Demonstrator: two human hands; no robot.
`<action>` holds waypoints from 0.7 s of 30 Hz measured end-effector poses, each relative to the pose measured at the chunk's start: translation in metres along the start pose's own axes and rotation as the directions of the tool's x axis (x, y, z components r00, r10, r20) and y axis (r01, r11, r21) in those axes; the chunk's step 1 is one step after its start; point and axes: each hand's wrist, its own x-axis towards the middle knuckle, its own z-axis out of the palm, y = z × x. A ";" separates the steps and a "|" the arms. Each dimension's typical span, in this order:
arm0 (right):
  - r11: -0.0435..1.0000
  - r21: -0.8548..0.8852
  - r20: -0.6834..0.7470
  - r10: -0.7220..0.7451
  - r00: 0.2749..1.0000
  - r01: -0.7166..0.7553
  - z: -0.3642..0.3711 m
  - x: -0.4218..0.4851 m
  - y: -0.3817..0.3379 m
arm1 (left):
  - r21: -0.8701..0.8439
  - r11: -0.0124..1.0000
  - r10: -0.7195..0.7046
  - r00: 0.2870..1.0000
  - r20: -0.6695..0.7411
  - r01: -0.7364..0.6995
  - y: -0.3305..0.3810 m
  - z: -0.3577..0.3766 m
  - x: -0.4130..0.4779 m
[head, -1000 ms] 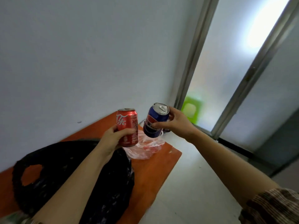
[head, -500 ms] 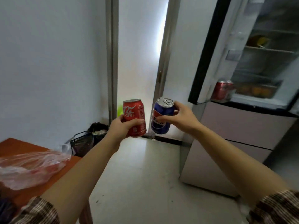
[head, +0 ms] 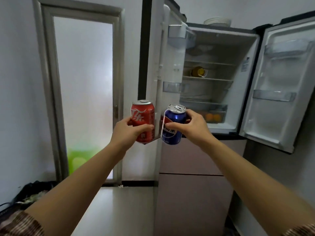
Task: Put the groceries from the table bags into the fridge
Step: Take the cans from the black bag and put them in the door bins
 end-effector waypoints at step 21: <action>0.918 0.223 -0.174 -0.294 0.940 0.329 -0.117 0.322 0.032 | 0.403 0.808 0.543 0.809 -0.226 -0.430 0.095 0.164 0.282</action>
